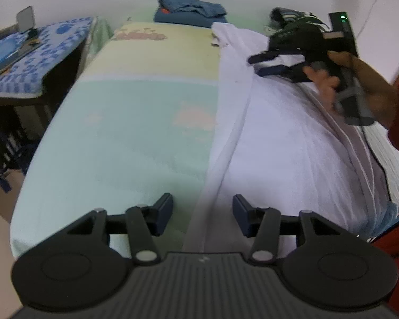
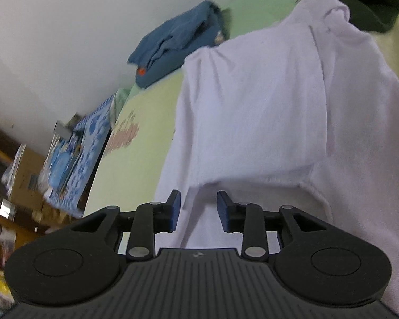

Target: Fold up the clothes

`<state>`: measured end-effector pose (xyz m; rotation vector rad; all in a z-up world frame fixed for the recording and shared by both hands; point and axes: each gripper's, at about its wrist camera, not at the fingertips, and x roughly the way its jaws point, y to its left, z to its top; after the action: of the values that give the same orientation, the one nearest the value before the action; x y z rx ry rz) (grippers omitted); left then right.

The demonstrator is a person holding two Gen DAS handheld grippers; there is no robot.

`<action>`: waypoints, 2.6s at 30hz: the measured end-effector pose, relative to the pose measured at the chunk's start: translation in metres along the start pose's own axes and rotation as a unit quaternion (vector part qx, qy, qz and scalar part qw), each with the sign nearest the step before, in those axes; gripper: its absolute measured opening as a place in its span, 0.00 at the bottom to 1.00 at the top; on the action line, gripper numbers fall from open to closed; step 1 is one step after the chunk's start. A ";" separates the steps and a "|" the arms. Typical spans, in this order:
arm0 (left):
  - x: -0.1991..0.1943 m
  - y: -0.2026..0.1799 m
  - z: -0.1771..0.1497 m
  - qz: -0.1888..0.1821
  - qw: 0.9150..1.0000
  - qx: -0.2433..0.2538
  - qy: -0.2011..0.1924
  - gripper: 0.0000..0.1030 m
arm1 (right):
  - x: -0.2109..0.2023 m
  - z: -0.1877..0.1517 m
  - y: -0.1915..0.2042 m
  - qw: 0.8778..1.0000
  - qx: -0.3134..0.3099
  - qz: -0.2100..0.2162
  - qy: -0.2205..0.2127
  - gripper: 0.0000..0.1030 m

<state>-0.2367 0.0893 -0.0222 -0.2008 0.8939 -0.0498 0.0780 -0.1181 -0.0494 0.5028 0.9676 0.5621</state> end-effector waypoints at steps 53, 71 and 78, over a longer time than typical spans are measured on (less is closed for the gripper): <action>0.009 -0.141 -0.054 0.269 0.961 0.060 0.021 0.39 | -0.012 0.037 -0.009 0.988 -0.148 0.030 0.016 0.07; -0.042 -0.172 -0.029 0.183 0.980 0.073 -0.011 0.03 | -0.017 0.049 -0.009 0.989 -0.143 0.027 -0.006 0.07; -0.024 -0.183 -0.030 0.126 0.990 0.071 0.002 0.03 | -0.015 0.052 -0.009 0.985 -0.174 0.010 -0.011 0.06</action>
<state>-0.2673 -0.0918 0.0133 0.0451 0.9110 0.1203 0.1185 -0.1424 -0.0209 0.2060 0.8224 0.7253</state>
